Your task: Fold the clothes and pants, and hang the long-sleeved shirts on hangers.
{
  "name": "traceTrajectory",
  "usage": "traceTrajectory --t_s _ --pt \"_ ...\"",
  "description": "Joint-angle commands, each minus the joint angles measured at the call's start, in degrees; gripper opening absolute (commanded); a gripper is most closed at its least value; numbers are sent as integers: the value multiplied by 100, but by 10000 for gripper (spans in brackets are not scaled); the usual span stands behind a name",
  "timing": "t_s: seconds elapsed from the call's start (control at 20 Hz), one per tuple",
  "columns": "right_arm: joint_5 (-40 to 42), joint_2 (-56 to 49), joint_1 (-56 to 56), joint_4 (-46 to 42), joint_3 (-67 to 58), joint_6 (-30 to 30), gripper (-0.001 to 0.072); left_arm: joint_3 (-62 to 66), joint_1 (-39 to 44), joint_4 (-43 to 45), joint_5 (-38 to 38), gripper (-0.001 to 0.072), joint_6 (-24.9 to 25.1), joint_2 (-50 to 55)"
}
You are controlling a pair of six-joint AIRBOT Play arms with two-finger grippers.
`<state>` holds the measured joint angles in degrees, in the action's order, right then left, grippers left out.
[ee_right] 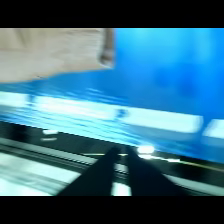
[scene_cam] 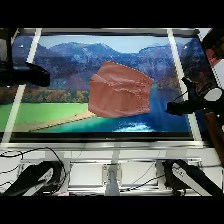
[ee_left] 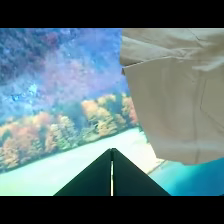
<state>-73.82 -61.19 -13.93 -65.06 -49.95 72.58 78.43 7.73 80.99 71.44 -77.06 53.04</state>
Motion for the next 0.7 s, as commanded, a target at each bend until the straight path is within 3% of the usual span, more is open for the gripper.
traceTrajectory --t_s 0.0,0.4,0.45,0.55,0.6,0.65 --pt "122 -446 -439 1193 114 -474 469 -516 2 42 -225 10 -98 -59" --pt "457 -1281 -310 1600 442 -466 484 -1663 4 -404 -807 12 -98 -50" --pt "466 -1421 -308 1672 442 -466 484 -1746 4 -424 -826 39 -98 -50" --pt "503 -1720 -308 1729 442 -466 484 -1904 4 -479 -828 342 -101 -50" --pt "538 -1834 -308 1810 442 -466 484 -1978 4 -503 -826 399 -101 -50" --pt "588 -1943 -306 1996 442 -470 484 -2035 4 -498 -826 399 -98 -50"
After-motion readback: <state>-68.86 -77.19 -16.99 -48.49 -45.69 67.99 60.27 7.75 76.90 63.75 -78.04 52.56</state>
